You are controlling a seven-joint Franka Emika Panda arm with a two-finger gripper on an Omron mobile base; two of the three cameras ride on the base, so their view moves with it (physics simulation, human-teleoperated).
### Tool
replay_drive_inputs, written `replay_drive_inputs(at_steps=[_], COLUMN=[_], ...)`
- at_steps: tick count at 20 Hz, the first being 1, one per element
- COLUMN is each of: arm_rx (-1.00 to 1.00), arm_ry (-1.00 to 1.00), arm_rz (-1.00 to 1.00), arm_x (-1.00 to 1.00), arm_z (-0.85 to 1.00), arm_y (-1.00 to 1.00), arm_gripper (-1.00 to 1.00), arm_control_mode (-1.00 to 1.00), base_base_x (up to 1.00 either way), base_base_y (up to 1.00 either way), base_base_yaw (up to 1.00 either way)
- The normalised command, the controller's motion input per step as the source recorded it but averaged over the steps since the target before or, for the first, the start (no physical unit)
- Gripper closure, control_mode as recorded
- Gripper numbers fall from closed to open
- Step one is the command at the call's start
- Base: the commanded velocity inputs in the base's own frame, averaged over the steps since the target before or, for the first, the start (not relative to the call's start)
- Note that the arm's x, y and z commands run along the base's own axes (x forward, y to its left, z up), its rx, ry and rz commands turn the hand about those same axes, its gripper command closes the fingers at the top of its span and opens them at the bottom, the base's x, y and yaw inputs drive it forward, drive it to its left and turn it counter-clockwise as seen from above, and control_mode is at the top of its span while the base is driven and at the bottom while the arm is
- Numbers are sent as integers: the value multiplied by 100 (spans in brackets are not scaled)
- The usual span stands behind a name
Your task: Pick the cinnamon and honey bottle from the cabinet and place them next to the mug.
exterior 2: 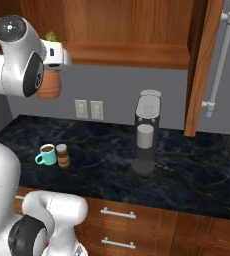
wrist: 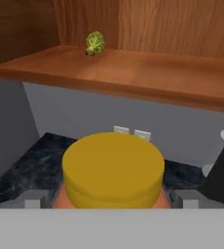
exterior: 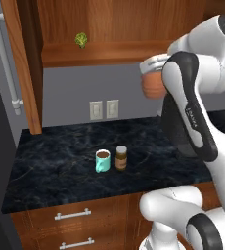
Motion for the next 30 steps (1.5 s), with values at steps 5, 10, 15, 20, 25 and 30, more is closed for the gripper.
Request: replay_drive_inputs(at_steps=[5, 10, 15, 20, 25, 30], arm_rx=[0, 0, 0, 0, -1, -3], arm_ry=[1, 0, 0, 0, 0, 0], arm_rz=[38, 39, 34, 27, 17, 8], arm_x=[0, 0, 0, 0, 0, 0], arm_z=[-22, -39, -58, -66, -57, -39], arm_y=[-29, -25, -11, -6, -3, -3], arm_gripper=[100, 100, 100, 100, 100, 100], arm_control_mode=[-100, -100, -100, -100, -100, -100], base_base_x=[0, 0, 0, 0, 0, 0], base_base_y=[0, 0, 0, 0, 0, 0], base_base_yaw=[0, 0, 0, 0, 0, 0])
